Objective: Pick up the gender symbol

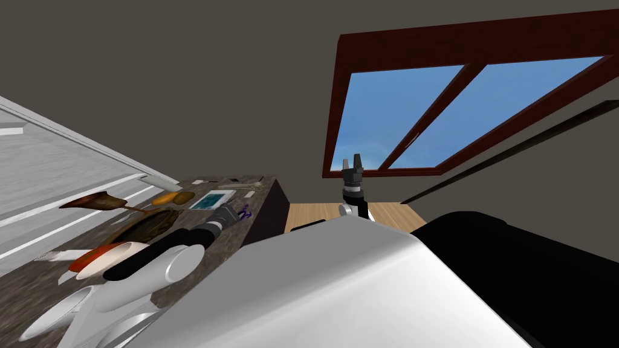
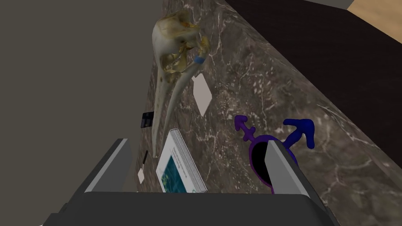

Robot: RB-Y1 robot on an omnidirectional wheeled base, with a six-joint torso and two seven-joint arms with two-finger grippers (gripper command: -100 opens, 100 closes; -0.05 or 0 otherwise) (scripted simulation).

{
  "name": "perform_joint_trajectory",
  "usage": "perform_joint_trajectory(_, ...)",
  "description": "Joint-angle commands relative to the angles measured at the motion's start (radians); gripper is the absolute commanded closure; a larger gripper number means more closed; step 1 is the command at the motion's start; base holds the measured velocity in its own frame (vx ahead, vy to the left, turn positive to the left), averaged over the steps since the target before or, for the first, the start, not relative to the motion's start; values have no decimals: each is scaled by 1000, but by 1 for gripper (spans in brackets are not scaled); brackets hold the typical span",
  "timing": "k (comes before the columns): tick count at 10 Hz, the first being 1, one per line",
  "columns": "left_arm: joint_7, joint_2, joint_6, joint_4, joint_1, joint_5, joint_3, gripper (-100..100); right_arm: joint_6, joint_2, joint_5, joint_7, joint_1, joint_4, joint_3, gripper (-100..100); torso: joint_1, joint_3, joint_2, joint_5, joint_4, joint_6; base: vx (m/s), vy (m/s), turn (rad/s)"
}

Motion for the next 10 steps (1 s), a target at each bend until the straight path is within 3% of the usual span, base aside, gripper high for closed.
perform_joint_trajectory(1,23,13,50,11,5,22,23,-100,0,0,0,0,0,0,0,0,0,0,0,0,0,0,33,19,-32)
perform_joint_trajectory(3,23,13,99,11,5,22,23,-100,0,0,0,0,0,0,0,0,1,0,-1,0,0,0,24,18,-11)
perform_joint_trajectory(4,44,29,136,30,8,46,47,-100,0,0,0,0,0,0,0,0,0,0,0,0,0,0,36,20,-33)
perform_joint_trajectory(6,44,29,175,30,8,46,47,-100,0,0,0,0,0,0,0,0,1,0,-1,0,0,0,27,16,-9)
perform_joint_trajectory(7,63,45,217,50,11,69,69,-100,0,0,0,0,0,0,0,0,0,0,0,0,0,0,40,25,-34)
perform_joint_trajectory(9,63,45,248,50,11,69,69,-100,0,0,0,0,0,0,0,0,1,-1,-1,0,0,0,30,17,-10)
perform_joint_trajectory(10,83,61,283,71,15,91,91,-100,0,0,0,0,0,0,0,0,0,0,0,0,0,0,43,22,-34)
